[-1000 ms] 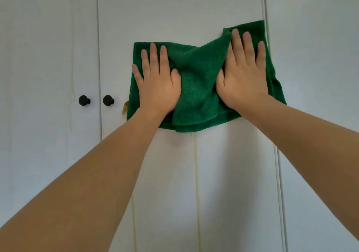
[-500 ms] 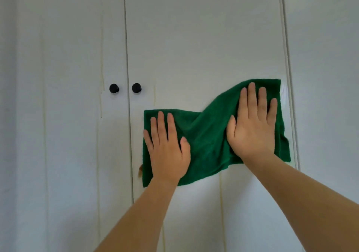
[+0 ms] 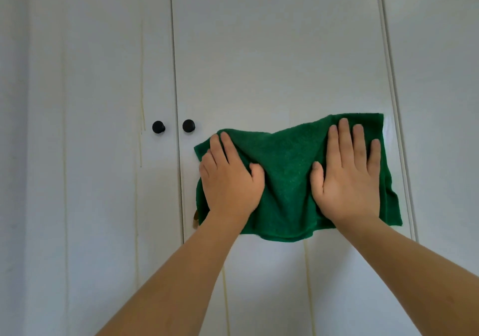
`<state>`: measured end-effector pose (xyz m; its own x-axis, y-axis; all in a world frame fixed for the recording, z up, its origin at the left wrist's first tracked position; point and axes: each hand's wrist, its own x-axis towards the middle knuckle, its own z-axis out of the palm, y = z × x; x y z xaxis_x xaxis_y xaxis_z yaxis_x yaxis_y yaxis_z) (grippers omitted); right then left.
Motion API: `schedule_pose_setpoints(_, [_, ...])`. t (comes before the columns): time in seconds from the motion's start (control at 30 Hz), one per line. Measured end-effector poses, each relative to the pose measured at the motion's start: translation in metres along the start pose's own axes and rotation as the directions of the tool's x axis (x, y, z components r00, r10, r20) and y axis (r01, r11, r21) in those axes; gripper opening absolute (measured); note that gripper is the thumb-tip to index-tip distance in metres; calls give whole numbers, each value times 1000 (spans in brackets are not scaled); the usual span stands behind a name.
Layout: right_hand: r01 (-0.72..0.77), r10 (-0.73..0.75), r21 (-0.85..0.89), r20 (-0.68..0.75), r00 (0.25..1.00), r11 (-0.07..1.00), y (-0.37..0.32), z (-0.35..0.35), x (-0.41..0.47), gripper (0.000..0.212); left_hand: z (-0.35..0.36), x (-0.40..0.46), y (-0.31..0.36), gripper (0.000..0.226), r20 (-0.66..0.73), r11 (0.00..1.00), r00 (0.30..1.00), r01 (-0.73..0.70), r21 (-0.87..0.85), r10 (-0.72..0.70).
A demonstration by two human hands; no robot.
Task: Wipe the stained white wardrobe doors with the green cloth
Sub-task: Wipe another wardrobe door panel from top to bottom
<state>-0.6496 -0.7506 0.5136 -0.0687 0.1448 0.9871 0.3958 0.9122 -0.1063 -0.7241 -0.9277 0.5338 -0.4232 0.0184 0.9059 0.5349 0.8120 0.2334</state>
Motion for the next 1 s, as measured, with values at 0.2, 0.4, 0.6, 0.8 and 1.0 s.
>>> schedule_pose_setpoints(0.2, [1, -1, 0, -5, 1000, 1000, 0, -2, 1, 69, -28, 62, 27, 84, 24, 996, 996, 90, -1, -90])
schedule_pose_setpoints(0.4, [4, -5, 14, 37, 999, 1000, 0, -5, 1, 69, -27, 8, 20, 82, 128, 999, 991, 43, 29, -46])
schedule_pose_setpoints(0.6, [4, -4, 24, 35, 999, 1000, -1, -6, 0, 68, -48, 87, 36, 93, 194, 993, 978, 92, -75, -76])
schedule_pose_setpoints(0.8, [27, -27, 14, 49, 998, 1000, 1, -4, 2, 66, 11, 37, 27, 79, -166, 969, 961, -237, -77, 222])
schedule_pose_setpoints(1.0, [99, -100, 11, 76, 992, 995, 4, -4, -3, 66, 34, -12, -10, 78, -129, 905, 899, -426, -25, 419])
